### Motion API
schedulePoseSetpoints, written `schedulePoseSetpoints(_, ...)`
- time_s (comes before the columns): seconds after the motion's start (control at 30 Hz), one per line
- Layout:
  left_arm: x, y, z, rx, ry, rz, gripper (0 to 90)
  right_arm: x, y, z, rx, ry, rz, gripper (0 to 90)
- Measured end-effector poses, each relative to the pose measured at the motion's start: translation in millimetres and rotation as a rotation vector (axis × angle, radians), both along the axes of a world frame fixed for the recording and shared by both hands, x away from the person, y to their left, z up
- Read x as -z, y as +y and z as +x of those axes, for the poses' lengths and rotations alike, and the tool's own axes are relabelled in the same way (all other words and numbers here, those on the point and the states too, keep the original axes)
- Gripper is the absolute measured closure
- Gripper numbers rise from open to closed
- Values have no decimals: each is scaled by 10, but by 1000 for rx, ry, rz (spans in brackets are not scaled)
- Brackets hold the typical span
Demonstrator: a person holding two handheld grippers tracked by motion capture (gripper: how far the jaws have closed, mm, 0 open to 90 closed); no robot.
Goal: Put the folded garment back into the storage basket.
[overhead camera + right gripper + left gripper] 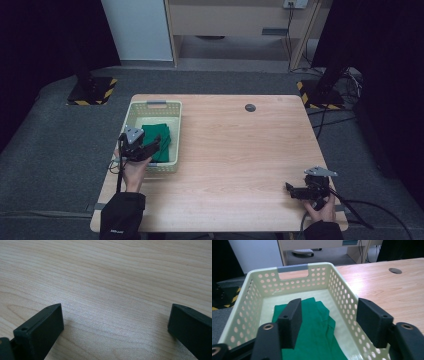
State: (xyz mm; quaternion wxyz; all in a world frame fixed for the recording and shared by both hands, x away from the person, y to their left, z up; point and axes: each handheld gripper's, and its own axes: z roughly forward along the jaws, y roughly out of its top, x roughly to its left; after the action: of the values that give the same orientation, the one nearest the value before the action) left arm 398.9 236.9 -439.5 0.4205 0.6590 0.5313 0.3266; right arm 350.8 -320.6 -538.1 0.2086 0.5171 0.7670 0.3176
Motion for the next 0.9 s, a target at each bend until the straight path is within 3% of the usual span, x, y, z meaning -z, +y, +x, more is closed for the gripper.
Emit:
schedulePoseSetpoints(0.43, -43, -241, -90, 38, -42, -15, 256, 0, 0, 0, 0, 0, 0, 2)
schedulePoseSetpoints(0.9, -59, -491, -159, 110, -57, -30, 199, 0, 0, 0, 0, 0, 0, 2)
